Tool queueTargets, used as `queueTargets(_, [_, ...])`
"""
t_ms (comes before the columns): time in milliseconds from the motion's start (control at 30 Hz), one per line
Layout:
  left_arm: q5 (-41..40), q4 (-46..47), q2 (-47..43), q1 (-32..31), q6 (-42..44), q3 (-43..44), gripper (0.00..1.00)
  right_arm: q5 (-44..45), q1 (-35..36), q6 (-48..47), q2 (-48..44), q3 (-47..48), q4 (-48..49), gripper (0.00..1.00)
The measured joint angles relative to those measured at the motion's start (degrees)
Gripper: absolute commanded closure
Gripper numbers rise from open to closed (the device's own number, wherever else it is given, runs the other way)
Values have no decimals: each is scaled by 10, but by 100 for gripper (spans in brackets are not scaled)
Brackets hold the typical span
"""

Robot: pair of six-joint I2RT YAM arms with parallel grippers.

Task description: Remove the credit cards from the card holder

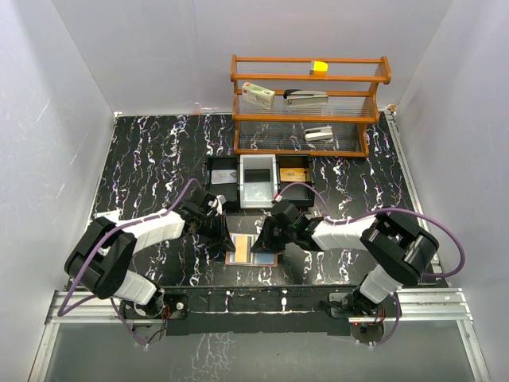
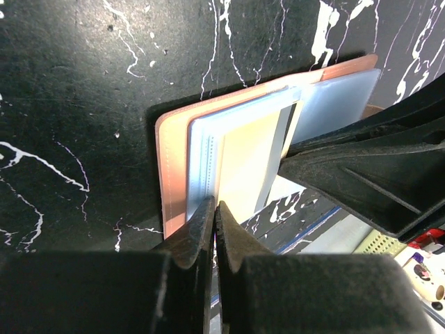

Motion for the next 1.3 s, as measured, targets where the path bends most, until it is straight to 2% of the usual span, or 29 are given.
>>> queueTargets(667, [-16, -17, 0, -2, 9, 4, 99, 14, -7, -52, -20, 17, -69, 97])
queueTargets(867, [-49, -35, -49, -3, 17, 5, 78, 16, -7, -52, -20, 22, -79, 97])
queueTargets(1000, [-49, -29, -82, -3, 19, 17, 72, 16, -7, -52, -20, 22, -79, 97])
queueTargets(1133, [-17, 2, -71, -7, 19, 29, 73, 16, -7, -52, -20, 22, -79, 97])
queueTargets(1300, [7, 18, -12, -19, 19, 41, 83, 16, -8, -52, -20, 22, -79, 96])
